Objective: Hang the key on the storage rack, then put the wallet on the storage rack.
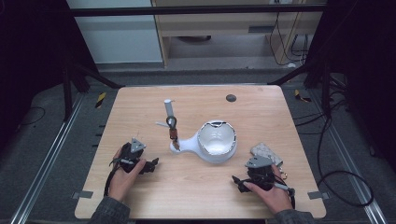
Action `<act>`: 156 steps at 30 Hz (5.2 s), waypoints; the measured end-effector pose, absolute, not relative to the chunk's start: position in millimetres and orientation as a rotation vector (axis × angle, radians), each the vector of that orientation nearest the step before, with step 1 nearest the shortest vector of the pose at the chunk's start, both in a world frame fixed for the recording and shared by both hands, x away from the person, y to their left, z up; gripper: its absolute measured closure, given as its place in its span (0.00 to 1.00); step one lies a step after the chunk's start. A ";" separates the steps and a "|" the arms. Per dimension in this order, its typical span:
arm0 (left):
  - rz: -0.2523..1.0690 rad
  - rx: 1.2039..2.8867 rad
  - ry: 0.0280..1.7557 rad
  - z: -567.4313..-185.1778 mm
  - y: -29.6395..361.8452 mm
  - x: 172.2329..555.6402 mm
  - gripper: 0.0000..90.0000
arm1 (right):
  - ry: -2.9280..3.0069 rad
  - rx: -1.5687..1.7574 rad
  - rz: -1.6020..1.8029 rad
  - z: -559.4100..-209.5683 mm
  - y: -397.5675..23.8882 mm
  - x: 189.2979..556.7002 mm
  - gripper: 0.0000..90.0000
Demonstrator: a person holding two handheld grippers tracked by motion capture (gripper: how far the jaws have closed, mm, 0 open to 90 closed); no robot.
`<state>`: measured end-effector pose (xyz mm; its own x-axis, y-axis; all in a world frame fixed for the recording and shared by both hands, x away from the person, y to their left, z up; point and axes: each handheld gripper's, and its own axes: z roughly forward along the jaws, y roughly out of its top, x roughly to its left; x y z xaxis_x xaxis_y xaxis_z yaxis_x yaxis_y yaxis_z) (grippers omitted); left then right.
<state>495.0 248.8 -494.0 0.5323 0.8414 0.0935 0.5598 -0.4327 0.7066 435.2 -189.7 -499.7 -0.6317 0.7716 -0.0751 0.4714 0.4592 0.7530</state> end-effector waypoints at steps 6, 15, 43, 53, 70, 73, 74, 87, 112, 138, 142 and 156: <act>0.546 2.163 1.154 -502.4 251.3 498.5 0.05 | 2.290 1.093 0.971 -482.6 -204.8 439.4 0.08; 0.522 2.109 1.163 -508.0 254.8 497.9 0.03 | 2.358 1.166 0.809 -449.1 -230.6 456.4 0.08; 0.516 2.111 1.152 -508.5 253.2 496.7 0.01 | 2.458 1.396 0.574 -443.2 -268.8 480.3 0.17; 0.515 2.115 1.149 -508.5 253.1 496.7 0.01 | 2.483 1.408 0.540 -446.3 -268.1 486.1 0.20; 0.511 2.118 1.142 -508.6 252.6 496.8 0.00 | 2.547 1.455 0.475 -461.3 -267.2 500.4 0.26; 0.511 2.119 1.141 -508.6 252.5 496.8 0.00 | 2.554 1.460 0.454 -461.8 -267.8 501.2 0.27; 0.511 2.120 1.140 -508.6 252.5 496.8 0.00 | 2.556 1.455 0.452 -462.3 -268.2 501.5 0.27; 0.510 2.123 1.136 -508.5 252.2 496.8 0.00 | 2.599 1.463 0.414 -469.7 -269.1 507.7 0.28; 0.510 2.119 1.135 -508.7 251.7 496.8 0.00 | 2.624 1.463 0.382 -473.5 -268.8 509.5 0.29; 0.508 2.122 1.133 -508.6 251.8 496.7 0.00 | 2.611 1.200 0.371 -428.9 -247.2 494.8 0.34; 0.508 2.122 1.132 -508.6 251.7 496.7 0.00 | 2.608 1.150 0.370 -415.6 -240.1 489.7 0.34; 0.507 2.124 1.131 -508.6 251.6 496.5 0.00 | 2.600 0.997 0.390 -375.1 -217.5 478.4 0.34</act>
<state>496.5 251.6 -508.6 0.5489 0.8355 0.0260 0.5754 -0.4002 0.7133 478.4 -217.5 -375.1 -0.7015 0.6831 -0.2032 0.5934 0.7177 0.3643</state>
